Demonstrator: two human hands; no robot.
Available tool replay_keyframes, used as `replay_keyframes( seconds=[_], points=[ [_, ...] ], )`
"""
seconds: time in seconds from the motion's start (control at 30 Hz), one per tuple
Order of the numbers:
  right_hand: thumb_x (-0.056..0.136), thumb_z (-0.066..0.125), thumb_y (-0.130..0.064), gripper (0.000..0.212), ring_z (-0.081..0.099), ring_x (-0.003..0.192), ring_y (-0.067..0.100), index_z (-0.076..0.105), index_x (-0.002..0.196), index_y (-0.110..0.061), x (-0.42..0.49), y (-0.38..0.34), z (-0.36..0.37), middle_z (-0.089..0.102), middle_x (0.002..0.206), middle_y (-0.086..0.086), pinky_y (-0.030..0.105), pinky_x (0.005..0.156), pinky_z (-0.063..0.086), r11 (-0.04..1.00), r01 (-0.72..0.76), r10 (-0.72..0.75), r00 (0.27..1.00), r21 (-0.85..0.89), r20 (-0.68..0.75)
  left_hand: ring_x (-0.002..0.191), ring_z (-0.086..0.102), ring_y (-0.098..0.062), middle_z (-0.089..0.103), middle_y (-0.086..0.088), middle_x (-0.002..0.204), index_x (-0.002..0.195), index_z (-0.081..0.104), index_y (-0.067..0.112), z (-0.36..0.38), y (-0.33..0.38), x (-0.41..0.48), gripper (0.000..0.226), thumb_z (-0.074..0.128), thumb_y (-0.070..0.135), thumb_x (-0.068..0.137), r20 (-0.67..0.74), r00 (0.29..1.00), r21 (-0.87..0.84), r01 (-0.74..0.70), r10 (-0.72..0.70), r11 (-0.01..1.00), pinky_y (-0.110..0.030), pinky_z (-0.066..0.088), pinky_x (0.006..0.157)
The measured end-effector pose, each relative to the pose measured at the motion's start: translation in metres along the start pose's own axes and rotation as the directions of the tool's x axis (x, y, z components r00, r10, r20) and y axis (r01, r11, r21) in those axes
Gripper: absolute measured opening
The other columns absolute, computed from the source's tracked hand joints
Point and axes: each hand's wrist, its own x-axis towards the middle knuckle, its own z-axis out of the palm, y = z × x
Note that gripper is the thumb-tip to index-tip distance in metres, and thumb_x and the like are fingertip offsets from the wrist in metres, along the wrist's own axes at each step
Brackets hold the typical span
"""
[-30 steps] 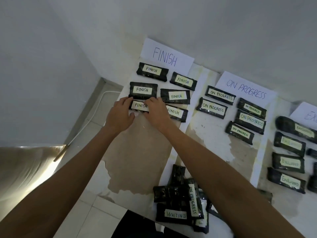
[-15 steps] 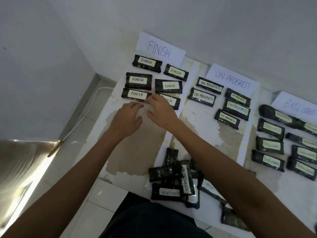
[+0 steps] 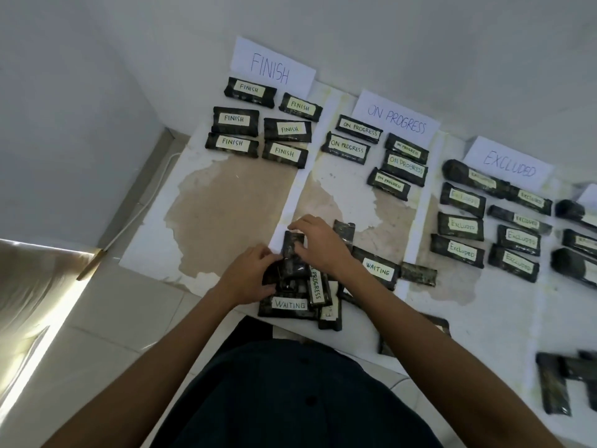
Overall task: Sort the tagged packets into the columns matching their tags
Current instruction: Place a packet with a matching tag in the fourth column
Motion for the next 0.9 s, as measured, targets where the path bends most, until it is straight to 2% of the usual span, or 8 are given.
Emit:
replay_keyframes(
  seconds=[0.17, 0.27, 0.33, 0.4, 0.43, 0.5, 0.7, 0.9],
  points=[
    [0.085, 0.057, -0.008, 0.033, 0.050, 0.114, 0.027, 0.061, 0.118, -0.009, -0.026, 0.012, -0.002, 0.058, 0.120, 0.010, 0.035, 0.097, 0.041, 0.998, -0.034, 0.035, 0.999, 0.055, -0.022, 0.094, 0.052, -0.030, 0.052, -0.014, 0.105, 0.130, 0.050, 0.012, 0.011, 0.006, -0.006, 0.064, 0.074, 0.017, 0.071, -0.089, 0.993, -0.030, 0.070, -0.073, 0.997, -0.039, 0.049, 0.080],
    [0.086, 0.058, -0.009, 0.032, 0.051, 0.114, 0.024, 0.060, 0.118, -0.011, -0.034, 0.017, -0.007, 0.058, 0.121, 0.008, 0.038, 0.099, 0.042, 0.990, -0.059, 0.067, 0.996, 0.130, -0.058, 0.094, 0.056, -0.024, 0.056, -0.010, 0.109, 0.129, 0.050, 0.011, 0.003, 0.012, -0.006, 0.048, 0.062, 0.013, 0.083, -0.116, 0.965, -0.274, 0.198, -0.237, 0.941, -0.029, 0.045, 0.079],
    [0.086, 0.058, -0.010, 0.032, 0.052, 0.111, 0.021, 0.061, 0.118, -0.012, -0.039, 0.018, -0.012, 0.058, 0.119, 0.006, 0.036, 0.097, 0.043, 0.972, -0.090, 0.113, 0.989, 0.216, -0.097, 0.084, 0.063, -0.023, 0.062, -0.008, 0.105, 0.122, 0.053, 0.015, -0.008, 0.018, -0.006, 0.032, 0.051, 0.009, 0.091, -0.086, 0.918, -0.519, 0.291, -0.387, 0.804, -0.024, 0.048, 0.067],
    [0.086, 0.058, -0.010, 0.032, 0.053, 0.104, 0.015, 0.060, 0.118, -0.013, -0.042, 0.018, -0.018, 0.058, 0.119, 0.004, 0.030, 0.092, 0.045, 0.953, -0.114, 0.153, 0.981, 0.280, -0.122, 0.076, 0.065, -0.024, 0.064, -0.011, 0.102, 0.115, 0.053, 0.017, -0.020, 0.028, -0.006, 0.027, 0.042, 0.006, 0.094, -0.007, 0.881, -0.735, 0.317, -0.474, 0.599, -0.019, 0.050, 0.058],
    [0.086, 0.058, -0.010, 0.032, 0.053, 0.101, 0.012, 0.060, 0.118, -0.013, -0.043, 0.018, -0.020, 0.059, 0.118, 0.003, 0.027, 0.089, 0.044, 0.948, -0.116, 0.160, 0.979, 0.295, -0.129, 0.073, 0.064, -0.024, 0.065, -0.013, 0.100, 0.114, 0.053, 0.017, -0.025, 0.032, -0.006, 0.027, 0.040, 0.004, 0.095, 0.030, 0.871, -0.794, 0.319, -0.491, 0.518, -0.018, 0.050, 0.057],
    [0.086, 0.059, -0.010, 0.033, 0.052, 0.096, 0.008, 0.060, 0.118, -0.014, -0.045, 0.019, -0.022, 0.059, 0.118, 0.002, 0.020, 0.083, 0.040, 0.944, -0.120, 0.166, 0.978, 0.306, -0.128, 0.069, 0.062, -0.023, 0.066, -0.014, 0.096, 0.113, 0.055, 0.015, -0.033, 0.040, -0.005, 0.028, 0.037, 0.003, 0.095, 0.069, 0.869, -0.831, 0.322, -0.491, 0.453, -0.023, 0.048, 0.059],
    [0.086, 0.059, -0.012, 0.035, 0.053, 0.092, 0.010, 0.059, 0.120, -0.018, -0.046, 0.022, -0.022, 0.058, 0.118, 0.001, 0.020, 0.080, 0.040, 0.942, -0.130, 0.170, 0.980, 0.310, -0.105, 0.071, 0.056, -0.022, 0.063, -0.006, 0.082, 0.102, 0.061, 0.020, -0.039, 0.052, 0.000, 0.026, 0.040, 0.006, 0.093, 0.084, 0.885, -0.799, 0.335, -0.458, 0.500, -0.029, 0.039, 0.062],
    [0.086, 0.058, -0.010, 0.042, 0.049, 0.095, 0.009, 0.053, 0.127, -0.017, -0.044, 0.021, -0.028, 0.054, 0.125, 0.002, 0.024, 0.087, 0.043, 0.944, -0.131, 0.169, 0.980, 0.302, -0.104, 0.069, 0.052, -0.013, 0.064, 0.007, 0.089, 0.094, 0.056, 0.023, -0.045, 0.058, 0.010, 0.022, 0.046, 0.003, 0.090, 0.065, 0.916, -0.739, 0.310, -0.395, 0.598, -0.025, 0.037, 0.059]
  ],
)
